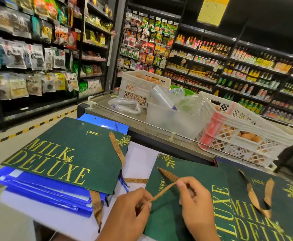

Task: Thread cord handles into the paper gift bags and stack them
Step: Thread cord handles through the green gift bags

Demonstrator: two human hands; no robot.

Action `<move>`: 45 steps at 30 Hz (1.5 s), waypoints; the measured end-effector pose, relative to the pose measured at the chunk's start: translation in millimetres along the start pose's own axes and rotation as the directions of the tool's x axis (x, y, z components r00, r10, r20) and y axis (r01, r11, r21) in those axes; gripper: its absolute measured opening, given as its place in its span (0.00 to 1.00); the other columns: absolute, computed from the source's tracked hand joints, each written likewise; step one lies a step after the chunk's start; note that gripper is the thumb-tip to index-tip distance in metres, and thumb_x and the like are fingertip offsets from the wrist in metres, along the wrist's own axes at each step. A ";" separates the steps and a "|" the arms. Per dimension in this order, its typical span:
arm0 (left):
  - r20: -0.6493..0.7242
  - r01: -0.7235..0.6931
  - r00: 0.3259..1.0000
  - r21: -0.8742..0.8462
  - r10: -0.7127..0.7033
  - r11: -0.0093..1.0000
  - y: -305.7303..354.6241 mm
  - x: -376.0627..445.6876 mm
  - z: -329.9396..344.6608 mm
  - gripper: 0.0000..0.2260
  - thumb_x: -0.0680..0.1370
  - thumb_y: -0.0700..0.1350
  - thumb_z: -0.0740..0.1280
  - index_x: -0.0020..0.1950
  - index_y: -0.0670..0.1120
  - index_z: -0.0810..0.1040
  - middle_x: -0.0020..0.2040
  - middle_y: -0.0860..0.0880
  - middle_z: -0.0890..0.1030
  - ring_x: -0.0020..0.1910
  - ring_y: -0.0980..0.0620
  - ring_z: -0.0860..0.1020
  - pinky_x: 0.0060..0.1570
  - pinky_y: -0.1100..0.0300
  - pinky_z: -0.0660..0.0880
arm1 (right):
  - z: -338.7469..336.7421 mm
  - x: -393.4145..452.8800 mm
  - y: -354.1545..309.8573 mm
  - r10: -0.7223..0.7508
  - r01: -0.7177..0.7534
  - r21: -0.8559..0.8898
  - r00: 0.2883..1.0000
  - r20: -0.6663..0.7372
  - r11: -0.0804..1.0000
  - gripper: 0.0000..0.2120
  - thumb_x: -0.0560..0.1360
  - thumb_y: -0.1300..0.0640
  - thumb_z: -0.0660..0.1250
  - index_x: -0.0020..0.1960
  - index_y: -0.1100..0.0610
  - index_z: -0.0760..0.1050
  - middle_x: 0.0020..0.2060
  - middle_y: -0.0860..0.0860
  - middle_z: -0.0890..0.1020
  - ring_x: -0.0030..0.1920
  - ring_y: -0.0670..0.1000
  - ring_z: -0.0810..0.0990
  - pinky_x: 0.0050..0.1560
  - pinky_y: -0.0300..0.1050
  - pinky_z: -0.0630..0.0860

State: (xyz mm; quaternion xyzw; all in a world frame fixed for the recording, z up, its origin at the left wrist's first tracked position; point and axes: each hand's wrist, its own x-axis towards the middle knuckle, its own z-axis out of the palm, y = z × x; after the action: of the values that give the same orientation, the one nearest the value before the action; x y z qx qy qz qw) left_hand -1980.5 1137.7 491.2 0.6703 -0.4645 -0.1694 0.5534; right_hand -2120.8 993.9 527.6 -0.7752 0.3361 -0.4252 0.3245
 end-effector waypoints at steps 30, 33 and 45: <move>0.058 -0.050 0.997 0.074 0.046 0.996 -1.1 4.7 -1.7 0.06 0.82 0.52 0.69 0.52 0.58 0.85 0.40 0.60 0.84 0.41 0.60 0.82 0.41 0.68 0.77 | 11.6 -20.5 -15.1 0.024 -0.034 0.019 0.928 0.372 0.999 0.04 0.71 0.50 0.79 0.39 0.49 0.87 0.33 0.53 0.84 0.34 0.47 0.80 0.37 0.43 0.75; -0.008 -0.044 0.999 0.143 0.045 0.989 -7.1 6.6 1.2 0.03 0.79 0.54 0.70 0.49 0.59 0.84 0.46 0.62 0.81 0.49 0.60 0.79 0.42 0.69 0.75 | 16.4 -19.9 -12.2 0.058 -0.084 0.061 0.936 0.348 0.995 0.09 0.68 0.44 0.77 0.38 0.50 0.87 0.31 0.55 0.83 0.32 0.47 0.77 0.36 0.45 0.73; -0.034 0.167 0.986 0.087 -0.165 0.982 -6.8 11.4 4.6 0.21 0.76 0.39 0.74 0.60 0.62 0.76 0.51 0.58 0.78 0.41 0.59 0.77 0.44 0.71 0.74 | 29.2 -9.8 6.9 0.235 -0.291 0.213 0.939 0.252 0.933 0.08 0.74 0.62 0.77 0.37 0.55 0.84 0.24 0.51 0.71 0.27 0.51 0.63 0.29 0.39 0.62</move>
State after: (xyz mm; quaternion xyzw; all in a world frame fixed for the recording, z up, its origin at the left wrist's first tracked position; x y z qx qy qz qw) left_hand -1975.1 1125.4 486.9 0.7330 -0.4068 -0.1852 0.5128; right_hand -2100.9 1004.3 505.4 -0.7190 0.3433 -0.3267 0.5083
